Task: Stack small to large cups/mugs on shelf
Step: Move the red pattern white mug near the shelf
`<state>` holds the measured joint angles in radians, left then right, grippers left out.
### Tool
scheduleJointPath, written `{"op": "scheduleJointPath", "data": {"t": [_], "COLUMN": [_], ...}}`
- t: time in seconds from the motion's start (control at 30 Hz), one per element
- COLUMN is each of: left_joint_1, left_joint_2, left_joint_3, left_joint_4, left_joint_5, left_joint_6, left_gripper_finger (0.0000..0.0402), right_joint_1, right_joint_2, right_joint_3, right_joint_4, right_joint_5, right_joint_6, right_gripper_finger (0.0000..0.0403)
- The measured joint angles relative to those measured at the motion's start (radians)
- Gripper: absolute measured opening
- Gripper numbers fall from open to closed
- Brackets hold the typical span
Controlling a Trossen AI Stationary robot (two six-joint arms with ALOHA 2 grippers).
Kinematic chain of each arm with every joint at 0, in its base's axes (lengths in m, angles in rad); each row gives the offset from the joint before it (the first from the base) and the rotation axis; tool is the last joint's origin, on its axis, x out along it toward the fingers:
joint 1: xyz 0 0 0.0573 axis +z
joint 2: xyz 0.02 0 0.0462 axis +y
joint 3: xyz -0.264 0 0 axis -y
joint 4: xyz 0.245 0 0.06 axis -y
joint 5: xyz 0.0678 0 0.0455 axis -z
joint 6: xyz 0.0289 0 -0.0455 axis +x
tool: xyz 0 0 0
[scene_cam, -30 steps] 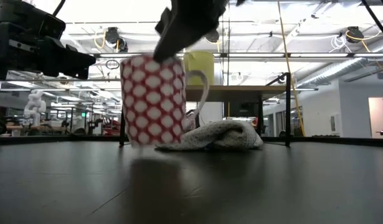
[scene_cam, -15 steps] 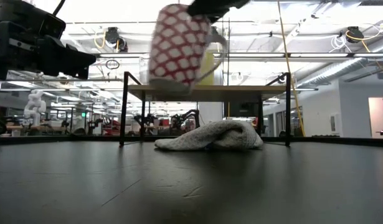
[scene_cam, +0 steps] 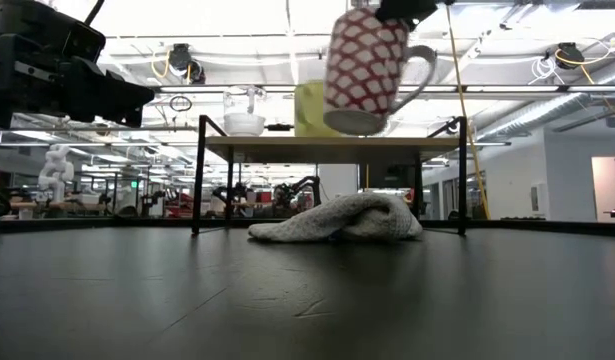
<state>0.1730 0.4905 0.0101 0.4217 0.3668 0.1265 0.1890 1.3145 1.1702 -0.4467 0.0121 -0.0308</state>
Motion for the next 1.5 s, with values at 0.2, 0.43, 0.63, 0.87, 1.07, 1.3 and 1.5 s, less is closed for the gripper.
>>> {"op": "scheduleJointPath", "data": {"t": [0.2,0.43,0.63,0.87,1.07,1.3,1.5], "left_joint_1": [0.0,0.0,0.0,0.0,0.0,0.0,0.0], "left_joint_2": [0.0,0.0,0.0,0.0,0.0,0.0,0.0], "left_joint_3": [0.0,0.0,0.0,0.0,0.0,0.0,0.0], "left_joint_4": [0.0,-0.002,0.001,0.009,0.008,0.008,0.008], "left_joint_5": [0.0,0.0,0.0,-0.001,-0.001,-0.001,-0.001], "left_joint_6": [0.0,-0.001,-0.001,0.005,0.001,-0.001,-0.001], "left_gripper_finger": [0.0031,0.0031,0.0031,0.0031,0.0031,0.0031,0.0031], "right_joint_1": [0.009,0.053,0.087,0.099,0.104,0.123,0.141], "right_joint_2": [-0.009,-0.009,-0.03,-0.146,-0.24,-0.297,-0.308], "right_joint_3": [0.0,-0.002,-0.077,-0.212,-0.315,-0.353,-0.352], "right_joint_4": [-0.099,-0.195,-0.202,-0.044,0.034,-0.074,-0.112], "right_joint_5": [0.046,0.1,0.149,0.176,0.176,0.173,0.19], "right_joint_6": [0.056,0.132,0.217,0.223,0.224,0.279,0.295], "right_gripper_finger": [0.0004,0.0004,0.0004,0.0004,0.0004,0.0003,0.0002]}}
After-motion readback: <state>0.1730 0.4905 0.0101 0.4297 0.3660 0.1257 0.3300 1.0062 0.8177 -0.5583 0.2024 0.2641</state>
